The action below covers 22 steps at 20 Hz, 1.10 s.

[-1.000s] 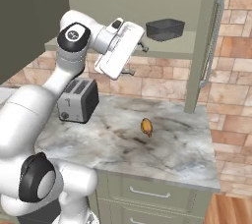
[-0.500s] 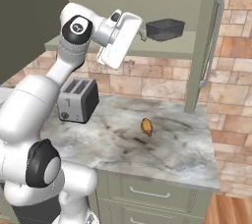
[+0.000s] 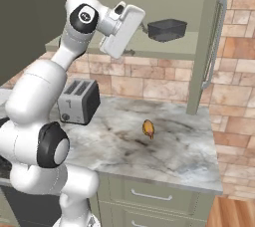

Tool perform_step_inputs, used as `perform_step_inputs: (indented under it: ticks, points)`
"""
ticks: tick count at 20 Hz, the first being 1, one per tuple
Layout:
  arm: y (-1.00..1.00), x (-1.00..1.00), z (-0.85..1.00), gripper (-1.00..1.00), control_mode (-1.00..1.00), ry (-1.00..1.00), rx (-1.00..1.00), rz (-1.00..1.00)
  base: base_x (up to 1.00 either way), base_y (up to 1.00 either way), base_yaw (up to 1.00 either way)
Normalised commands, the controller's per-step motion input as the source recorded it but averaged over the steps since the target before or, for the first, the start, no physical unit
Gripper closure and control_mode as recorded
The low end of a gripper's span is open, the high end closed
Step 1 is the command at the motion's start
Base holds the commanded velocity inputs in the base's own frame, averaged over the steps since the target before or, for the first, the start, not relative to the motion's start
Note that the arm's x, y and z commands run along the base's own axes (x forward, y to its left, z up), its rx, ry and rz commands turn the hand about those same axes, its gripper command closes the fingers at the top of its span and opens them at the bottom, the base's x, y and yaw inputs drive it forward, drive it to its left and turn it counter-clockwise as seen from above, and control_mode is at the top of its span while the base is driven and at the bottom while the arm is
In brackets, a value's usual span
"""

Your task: Retrieve the tupperware from the cabinet, then place the raw meat into the tupperware to avoid contamination.

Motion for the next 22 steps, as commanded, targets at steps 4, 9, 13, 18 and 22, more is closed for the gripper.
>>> perform_step_inputs:
  ticks: [4,9,13,18,22]
  points:
    - [0.23,0.28,0.34,-1.00,-1.00,0.00,0.00,0.08,0.00,0.00,0.00]
    - [0.15,0.37,0.00,-1.00,-1.00,0.00,0.00,0.12,0.00,0.00,0.00]
    - [0.09,0.52,-0.18,-1.00,-1.00,0.01,0.02,0.14,0.00,0.00,0.00]
    - [0.04,0.52,-0.26,-1.00,-1.00,0.01,0.01,0.18,0.00,0.00,0.00]
    - [-0.03,0.44,-0.27,-1.00,-1.00,0.04,0.00,0.17,0.00,0.00,0.00]
